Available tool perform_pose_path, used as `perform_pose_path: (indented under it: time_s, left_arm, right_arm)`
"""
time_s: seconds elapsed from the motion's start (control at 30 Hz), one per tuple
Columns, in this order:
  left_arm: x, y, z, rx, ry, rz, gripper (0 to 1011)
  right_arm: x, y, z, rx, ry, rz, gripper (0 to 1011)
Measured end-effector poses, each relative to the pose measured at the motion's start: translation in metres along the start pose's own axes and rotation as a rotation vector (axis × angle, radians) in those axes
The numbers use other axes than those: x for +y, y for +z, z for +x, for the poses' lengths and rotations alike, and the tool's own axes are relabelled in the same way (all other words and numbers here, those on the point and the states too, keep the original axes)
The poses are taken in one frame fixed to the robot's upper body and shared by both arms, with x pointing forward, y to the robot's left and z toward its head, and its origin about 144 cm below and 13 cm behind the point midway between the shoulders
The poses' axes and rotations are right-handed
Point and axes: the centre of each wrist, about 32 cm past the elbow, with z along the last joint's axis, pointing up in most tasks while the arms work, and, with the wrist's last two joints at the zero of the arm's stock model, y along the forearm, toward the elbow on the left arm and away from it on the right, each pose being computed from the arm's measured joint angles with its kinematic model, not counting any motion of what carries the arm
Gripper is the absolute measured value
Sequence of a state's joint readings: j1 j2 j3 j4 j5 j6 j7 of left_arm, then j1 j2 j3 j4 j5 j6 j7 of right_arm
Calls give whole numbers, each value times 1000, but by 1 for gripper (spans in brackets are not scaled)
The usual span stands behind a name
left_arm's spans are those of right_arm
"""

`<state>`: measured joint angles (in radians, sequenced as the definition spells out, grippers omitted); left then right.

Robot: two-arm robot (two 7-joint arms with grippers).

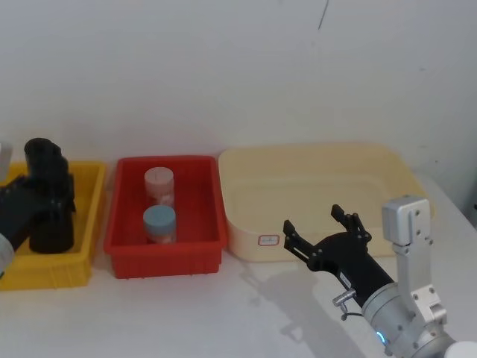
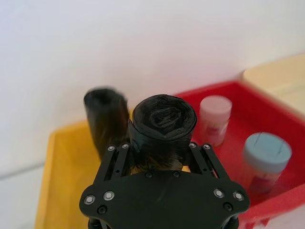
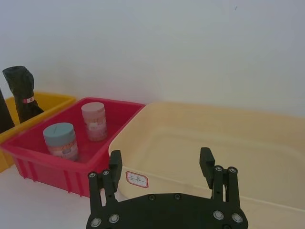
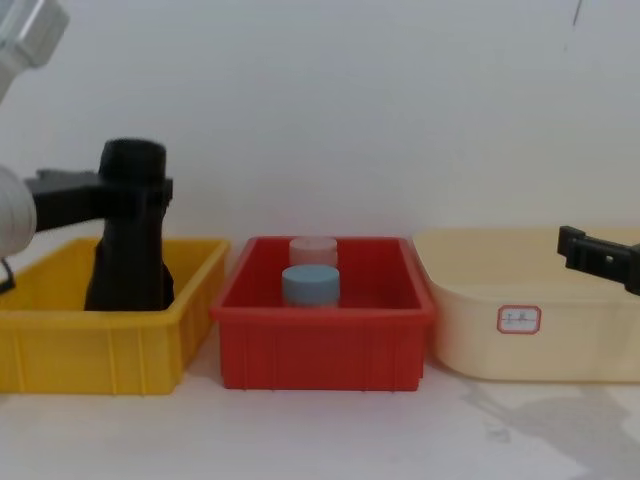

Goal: Pick up the garbage bag with the one hand and transfer it to the other hand.

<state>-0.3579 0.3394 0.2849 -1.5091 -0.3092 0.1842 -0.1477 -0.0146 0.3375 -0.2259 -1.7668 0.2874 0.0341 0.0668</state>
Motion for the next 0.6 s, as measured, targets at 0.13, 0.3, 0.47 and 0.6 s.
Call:
perform_pose_path:
  time_s: [0.13,0.3,0.47,0.6]
  left_arm:
    - [-4,16,1,-20,-40,-44,454]
    - [-10,42,3,-48,-91,-109,435]
    - [-17,67,5,-69,-138,-167,435]
    - [-24,88,4,-81,-179,-212,435]
  right_arm:
    - [0,0,0,0,0,0,1001]
    - [0,0,0,0,0,0,1001]
    - [0,0,0,0,0,0,1001]
    - [0,0,0,0,0,0,1001]
